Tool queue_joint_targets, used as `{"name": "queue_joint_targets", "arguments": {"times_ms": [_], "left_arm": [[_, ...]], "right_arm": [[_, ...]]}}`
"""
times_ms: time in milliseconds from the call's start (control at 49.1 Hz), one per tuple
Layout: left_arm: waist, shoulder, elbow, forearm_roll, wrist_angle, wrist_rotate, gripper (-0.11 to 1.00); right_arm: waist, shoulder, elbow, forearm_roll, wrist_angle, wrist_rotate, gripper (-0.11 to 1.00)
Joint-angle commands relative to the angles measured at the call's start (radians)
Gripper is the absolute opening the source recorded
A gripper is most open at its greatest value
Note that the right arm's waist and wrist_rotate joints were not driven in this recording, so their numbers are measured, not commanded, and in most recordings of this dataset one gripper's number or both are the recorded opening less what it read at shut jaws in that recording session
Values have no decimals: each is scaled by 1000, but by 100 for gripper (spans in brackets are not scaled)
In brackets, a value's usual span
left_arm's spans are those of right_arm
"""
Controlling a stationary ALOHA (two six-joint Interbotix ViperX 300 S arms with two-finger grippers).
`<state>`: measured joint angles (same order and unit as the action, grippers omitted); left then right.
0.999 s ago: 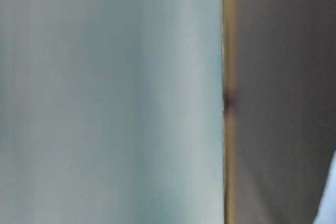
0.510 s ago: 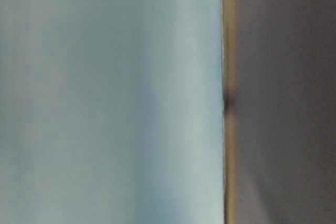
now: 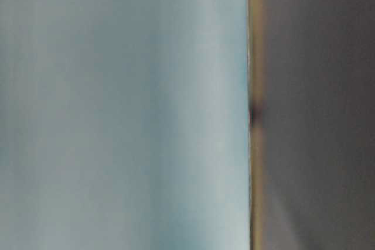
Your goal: Push a blue cloth with the left arm to wipe the desk.
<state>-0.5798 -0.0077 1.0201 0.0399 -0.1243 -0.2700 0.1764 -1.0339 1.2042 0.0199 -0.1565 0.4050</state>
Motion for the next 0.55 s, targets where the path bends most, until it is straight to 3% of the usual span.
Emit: {"name": "queue_joint_targets", "arguments": {"times_ms": [0, 326, 530], "left_arm": [[-17, 2, -14, 3, 6, 12, 83], [2, -120, -25, 3, 6, 149, 83], [5, -198, -17, 3, 2, 169, 83]], "right_arm": [[0, 3, -11, 3, -11, 0, -1], [2, 3, -8, 3, -5, 0, -1], [0, 3, -3, 3, -9, -2, -1]]}}
